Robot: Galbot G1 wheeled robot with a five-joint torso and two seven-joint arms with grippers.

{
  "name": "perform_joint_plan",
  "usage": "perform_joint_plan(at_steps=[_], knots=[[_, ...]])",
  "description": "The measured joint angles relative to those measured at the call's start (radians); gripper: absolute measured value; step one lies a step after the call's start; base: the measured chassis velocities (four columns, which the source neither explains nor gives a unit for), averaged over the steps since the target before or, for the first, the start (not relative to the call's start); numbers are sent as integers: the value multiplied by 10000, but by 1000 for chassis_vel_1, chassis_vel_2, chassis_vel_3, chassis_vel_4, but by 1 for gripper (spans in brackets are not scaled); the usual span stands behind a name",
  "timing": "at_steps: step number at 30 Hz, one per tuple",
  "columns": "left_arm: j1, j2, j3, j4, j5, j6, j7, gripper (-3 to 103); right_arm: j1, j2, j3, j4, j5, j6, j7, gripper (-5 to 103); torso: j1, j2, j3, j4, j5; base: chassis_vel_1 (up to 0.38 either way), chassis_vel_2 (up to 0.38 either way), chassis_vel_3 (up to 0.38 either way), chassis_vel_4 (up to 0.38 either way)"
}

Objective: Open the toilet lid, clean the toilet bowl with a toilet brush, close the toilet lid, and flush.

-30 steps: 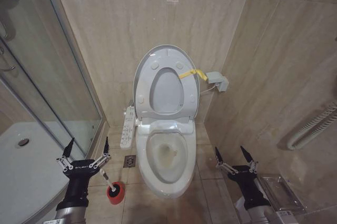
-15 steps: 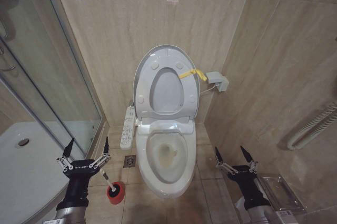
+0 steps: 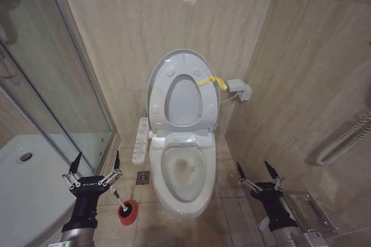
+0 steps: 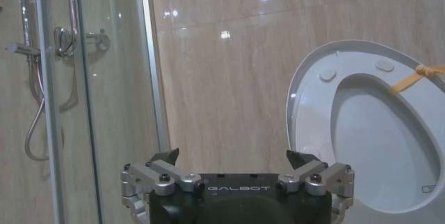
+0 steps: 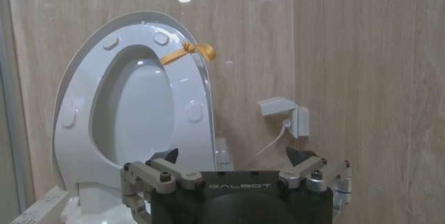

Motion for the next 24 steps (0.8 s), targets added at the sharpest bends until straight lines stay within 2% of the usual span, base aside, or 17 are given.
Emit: perform_joint_plan(at_steps=[24], knots=[[0,0,0,0,0,0,0,100,0,0,1,0,0,-1,0,100,0,0,0,0,0,0,0,0,0]])
